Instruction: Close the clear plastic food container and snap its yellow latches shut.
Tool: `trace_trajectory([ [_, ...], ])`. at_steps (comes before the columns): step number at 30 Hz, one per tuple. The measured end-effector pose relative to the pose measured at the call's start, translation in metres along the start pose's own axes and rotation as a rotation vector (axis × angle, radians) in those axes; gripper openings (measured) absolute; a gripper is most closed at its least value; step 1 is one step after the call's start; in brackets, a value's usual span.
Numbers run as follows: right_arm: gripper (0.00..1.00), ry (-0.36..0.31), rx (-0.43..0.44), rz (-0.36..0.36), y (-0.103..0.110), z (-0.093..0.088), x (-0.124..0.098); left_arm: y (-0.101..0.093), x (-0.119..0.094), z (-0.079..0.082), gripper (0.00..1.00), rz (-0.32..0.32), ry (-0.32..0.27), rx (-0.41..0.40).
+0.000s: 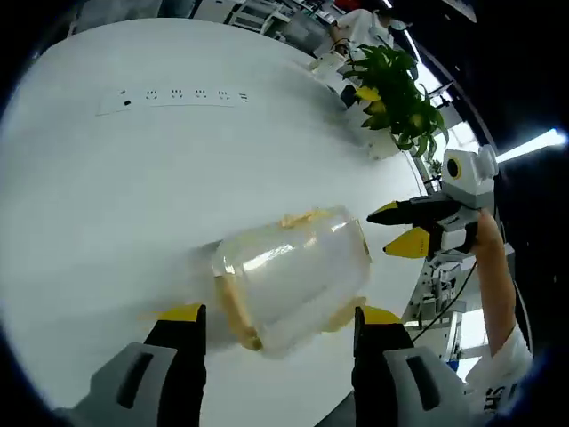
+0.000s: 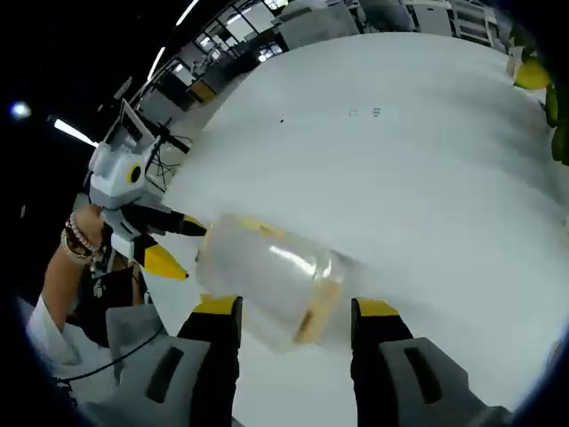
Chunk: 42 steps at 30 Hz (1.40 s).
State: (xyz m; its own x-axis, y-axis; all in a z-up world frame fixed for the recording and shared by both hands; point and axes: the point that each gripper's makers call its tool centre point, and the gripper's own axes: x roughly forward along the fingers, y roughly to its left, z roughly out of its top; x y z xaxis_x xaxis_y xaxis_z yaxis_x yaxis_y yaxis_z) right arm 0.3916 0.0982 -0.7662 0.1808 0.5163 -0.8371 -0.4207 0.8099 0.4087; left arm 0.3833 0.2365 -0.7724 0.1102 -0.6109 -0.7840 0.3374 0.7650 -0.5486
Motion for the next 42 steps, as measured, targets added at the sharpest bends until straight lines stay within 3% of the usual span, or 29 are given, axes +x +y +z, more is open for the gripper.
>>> trace_trajectory([
  [3,0.43,0.027,0.014,0.008,0.003,-0.006,0.008,-0.001,0.004,0.002,0.64,0.014,-0.009,-0.014],
  [9,0.31,0.010,0.011,0.010,0.003,0.000,0.011,-0.003,0.005,0.010,0.59,0.011,-0.027,-0.027],
  [11,0.25,0.015,-0.008,-0.024,-0.004,0.002,0.012,-0.001,0.004,0.010,0.58,0.016,-0.027,-0.027],
  [22,0.25,0.016,-0.020,-0.004,-0.005,0.007,0.016,0.005,0.007,0.002,0.51,0.035,0.021,-0.040],
  [24,0.24,0.017,-0.023,-0.005,-0.005,0.008,0.016,0.008,0.009,0.000,0.48,0.053,0.032,-0.029],
  [26,0.24,0.017,-0.023,-0.007,-0.005,0.007,0.017,0.021,0.010,-0.003,0.37,0.115,0.050,0.063],
  [27,0.24,0.017,-0.022,-0.006,-0.005,0.007,0.017,0.014,0.011,-0.002,0.37,0.080,0.041,0.027],
  [32,0.24,0.014,-0.028,-0.008,-0.004,0.008,0.018,0.019,0.009,-0.002,0.36,0.086,0.043,0.022],
  [34,0.24,0.011,-0.034,-0.008,-0.003,0.008,0.019,0.021,0.008,-0.002,0.36,0.122,0.063,0.027],
  [36,0.24,0.011,-0.039,-0.013,-0.002,0.008,0.019,0.025,0.005,0.004,0.40,0.185,0.070,0.150],
  [38,0.24,0.009,-0.046,-0.017,-0.001,0.007,0.019,0.027,0.002,0.005,0.46,0.252,0.087,0.183],
  [42,0.24,0.002,-0.049,-0.018,0.000,0.007,0.019,0.019,0.004,0.002,0.39,0.239,0.125,0.169],
])
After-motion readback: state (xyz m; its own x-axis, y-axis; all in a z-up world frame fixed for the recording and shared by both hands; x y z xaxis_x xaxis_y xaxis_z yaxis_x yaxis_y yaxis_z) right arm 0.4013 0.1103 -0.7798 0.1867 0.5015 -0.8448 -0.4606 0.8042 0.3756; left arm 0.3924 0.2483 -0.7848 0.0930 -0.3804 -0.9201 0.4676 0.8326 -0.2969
